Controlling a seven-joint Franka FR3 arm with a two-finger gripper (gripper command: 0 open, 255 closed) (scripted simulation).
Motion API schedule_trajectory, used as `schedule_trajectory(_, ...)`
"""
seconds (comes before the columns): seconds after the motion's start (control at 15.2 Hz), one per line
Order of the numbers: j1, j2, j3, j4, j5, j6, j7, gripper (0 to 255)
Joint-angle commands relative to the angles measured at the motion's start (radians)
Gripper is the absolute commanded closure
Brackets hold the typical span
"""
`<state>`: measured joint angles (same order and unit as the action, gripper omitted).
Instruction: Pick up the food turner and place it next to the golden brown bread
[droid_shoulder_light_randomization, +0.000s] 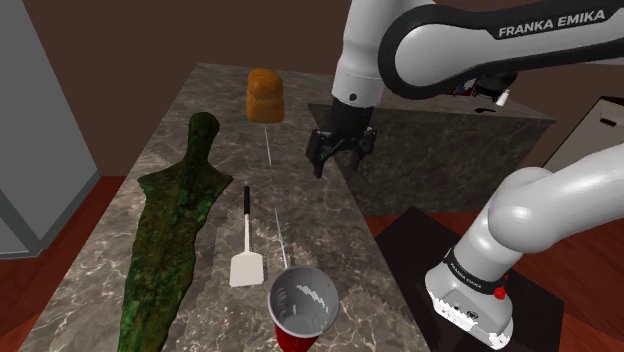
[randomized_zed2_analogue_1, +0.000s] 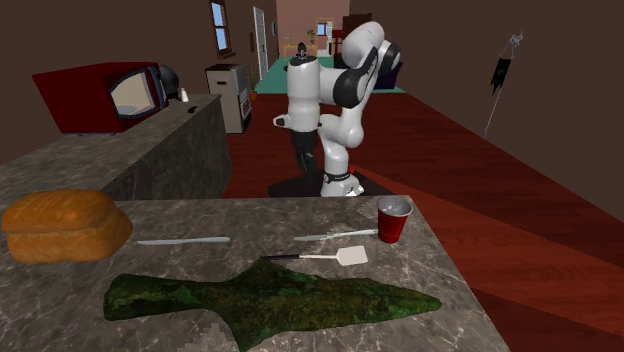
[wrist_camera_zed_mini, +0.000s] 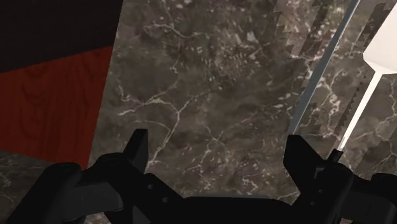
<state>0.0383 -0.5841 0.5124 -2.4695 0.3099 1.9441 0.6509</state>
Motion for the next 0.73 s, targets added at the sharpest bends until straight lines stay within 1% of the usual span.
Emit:
schedule_trajectory(0.0,-0.016,0.062,0.062,0.024,-0.001,0.052,0.082,0)
schedule_trajectory(0.2,-0.053,0.170,0.160,0.080,-0.033,0.120,0.212,0)
schedule_trajectory(0.4,-0.104,0.298,0.262,0.150,-0.106,0.181,0.361,0)
schedule_trajectory(0.53,-0.141,0.399,0.331,0.204,-0.187,0.215,0.478,0)
schedule_trajectory(0.66,-0.169,0.517,0.391,0.265,-0.302,0.237,0.615,0)
